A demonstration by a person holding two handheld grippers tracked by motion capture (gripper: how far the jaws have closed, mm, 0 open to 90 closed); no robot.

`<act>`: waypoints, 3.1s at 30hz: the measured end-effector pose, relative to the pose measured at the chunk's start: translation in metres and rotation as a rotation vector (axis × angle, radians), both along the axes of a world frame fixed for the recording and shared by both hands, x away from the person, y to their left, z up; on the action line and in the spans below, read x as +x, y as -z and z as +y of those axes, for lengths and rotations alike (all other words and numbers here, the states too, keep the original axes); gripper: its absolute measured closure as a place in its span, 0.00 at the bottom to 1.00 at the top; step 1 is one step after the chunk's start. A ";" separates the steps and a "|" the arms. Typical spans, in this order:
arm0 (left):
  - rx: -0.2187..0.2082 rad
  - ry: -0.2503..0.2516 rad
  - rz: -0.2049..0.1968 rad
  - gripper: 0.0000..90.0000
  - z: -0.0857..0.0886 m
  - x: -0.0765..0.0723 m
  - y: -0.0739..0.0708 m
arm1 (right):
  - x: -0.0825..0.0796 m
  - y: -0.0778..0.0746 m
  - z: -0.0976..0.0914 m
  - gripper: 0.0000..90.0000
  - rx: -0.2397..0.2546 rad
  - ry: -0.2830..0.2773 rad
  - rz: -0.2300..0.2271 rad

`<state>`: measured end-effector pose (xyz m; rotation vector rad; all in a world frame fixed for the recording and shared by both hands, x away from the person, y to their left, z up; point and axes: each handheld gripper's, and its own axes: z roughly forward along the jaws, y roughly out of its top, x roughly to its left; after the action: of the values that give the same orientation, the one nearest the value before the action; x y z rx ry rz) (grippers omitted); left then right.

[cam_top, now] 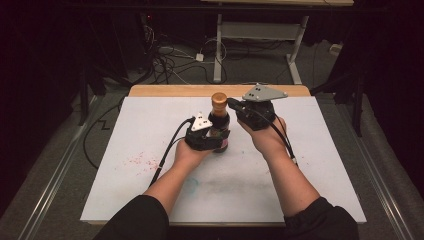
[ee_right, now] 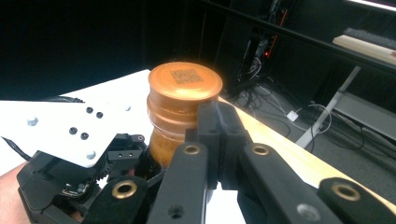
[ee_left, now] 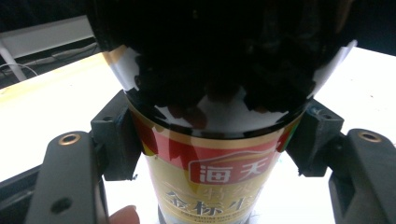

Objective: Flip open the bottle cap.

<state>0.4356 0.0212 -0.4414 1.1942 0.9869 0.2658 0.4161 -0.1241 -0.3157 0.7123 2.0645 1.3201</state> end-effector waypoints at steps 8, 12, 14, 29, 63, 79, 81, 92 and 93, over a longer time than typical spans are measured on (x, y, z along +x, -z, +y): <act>0.011 -0.013 0.001 0.33 -0.001 0.000 0.000 | -0.001 -0.002 0.003 1.00 -0.013 0.007 0.004; 0.008 -0.021 0.000 0.33 -0.002 0.000 0.000 | -0.001 -0.003 0.004 1.00 -0.016 0.008 0.009; 0.001 -0.026 -0.002 0.33 -0.002 0.000 0.000 | 0.000 -0.004 0.004 1.00 -0.018 0.006 0.012; -0.046 -0.021 -0.010 0.32 -0.004 0.001 0.001 | -0.005 -0.013 -0.010 1.00 0.054 0.009 -0.021; -0.056 -0.027 -0.011 0.32 -0.005 0.000 0.001 | -0.002 -0.007 0.002 1.00 -0.017 -0.005 0.023; -0.066 -0.030 -0.009 0.32 -0.005 0.000 0.001 | -0.002 -0.010 0.004 1.00 0.008 0.001 0.017; -0.067 -0.031 -0.009 0.32 -0.005 0.000 0.001 | -0.002 -0.010 0.004 1.00 0.011 0.002 0.016; -0.063 -0.031 -0.008 0.32 -0.005 0.000 0.001 | -0.002 -0.011 0.005 1.00 0.016 0.003 0.013; -0.062 -0.031 -0.008 0.32 -0.004 0.000 0.001 | -0.002 -0.012 0.005 1.00 0.017 0.003 0.011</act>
<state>0.4359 0.0168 -0.4428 1.1211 1.0004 0.2625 0.4142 -0.1189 -0.3041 0.7311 2.0632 1.3362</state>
